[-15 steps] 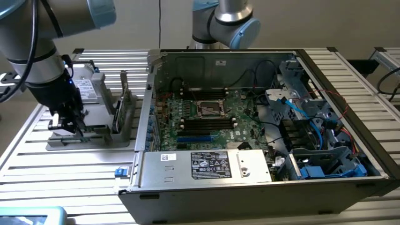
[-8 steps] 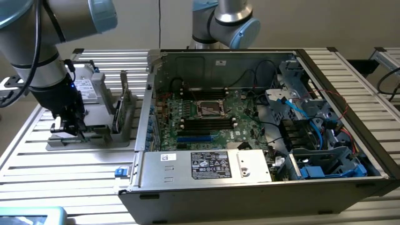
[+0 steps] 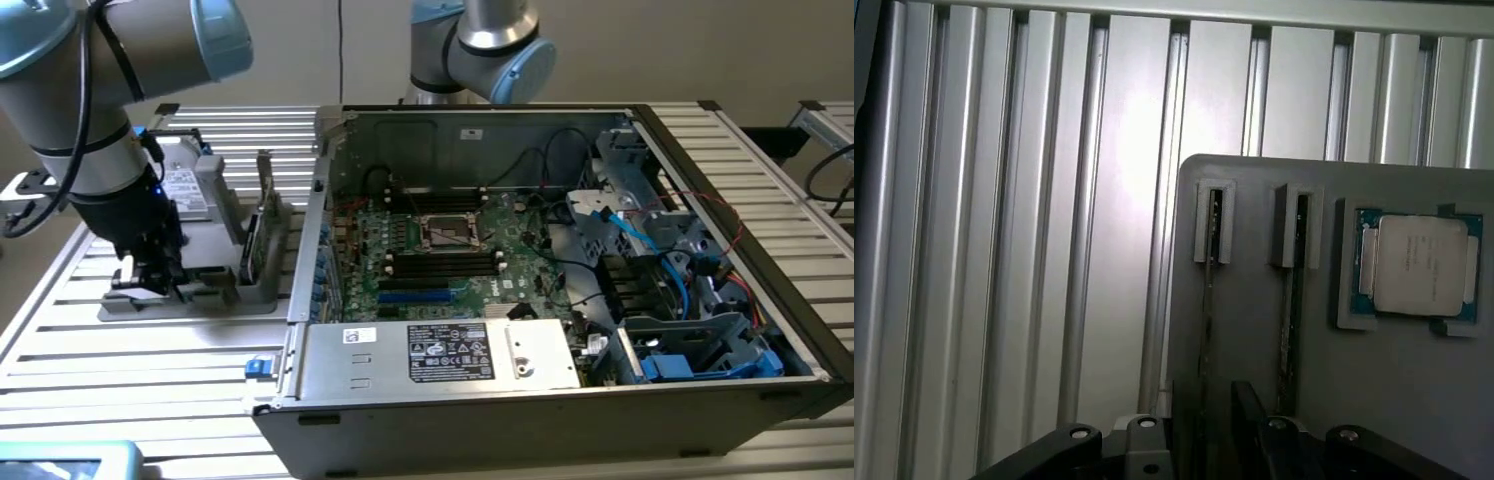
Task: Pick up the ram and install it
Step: 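Pick up the ram and move it above insertion slot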
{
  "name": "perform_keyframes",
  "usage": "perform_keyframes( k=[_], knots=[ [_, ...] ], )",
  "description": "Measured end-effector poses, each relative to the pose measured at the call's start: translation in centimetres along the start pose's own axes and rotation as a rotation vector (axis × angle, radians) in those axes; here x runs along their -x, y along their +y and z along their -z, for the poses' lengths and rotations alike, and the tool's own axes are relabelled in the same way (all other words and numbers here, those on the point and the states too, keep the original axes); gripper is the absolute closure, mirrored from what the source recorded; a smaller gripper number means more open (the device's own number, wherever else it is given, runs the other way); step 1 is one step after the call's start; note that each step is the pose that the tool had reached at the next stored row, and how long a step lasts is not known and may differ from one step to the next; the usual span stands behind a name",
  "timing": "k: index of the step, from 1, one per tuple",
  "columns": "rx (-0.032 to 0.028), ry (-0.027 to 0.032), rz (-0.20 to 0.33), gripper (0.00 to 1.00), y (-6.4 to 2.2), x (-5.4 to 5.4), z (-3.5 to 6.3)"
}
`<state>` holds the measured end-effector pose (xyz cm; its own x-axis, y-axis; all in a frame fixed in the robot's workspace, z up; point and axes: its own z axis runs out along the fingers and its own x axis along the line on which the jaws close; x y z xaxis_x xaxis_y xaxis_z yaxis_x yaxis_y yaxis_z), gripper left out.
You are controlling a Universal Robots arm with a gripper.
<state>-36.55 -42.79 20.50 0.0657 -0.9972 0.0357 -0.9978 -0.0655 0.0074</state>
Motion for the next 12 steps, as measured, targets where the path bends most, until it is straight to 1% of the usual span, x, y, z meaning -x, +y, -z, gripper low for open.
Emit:
perform_keyframes(
  k=[7, 8, 9, 11, 12],
  knots=[
    [0.0002, 0.0000, -0.004, 0.64, 0.05, 0.02, -0.61],
    [0.0002, 0.0001, -0.004, 0.66, 0.06, 0.03, -0.68],
    [0.0003, 0.0001, -0.004, 0.66, 0.07, 0.03, -0.74],
    [0.0003, 0.0000, -0.005, 0.78, 0.09, 0.03, -0.73],
    [-0.0009, 0.0001, -0.005, 0.78, 0.11, 0.03, -0.57]
  ],
)
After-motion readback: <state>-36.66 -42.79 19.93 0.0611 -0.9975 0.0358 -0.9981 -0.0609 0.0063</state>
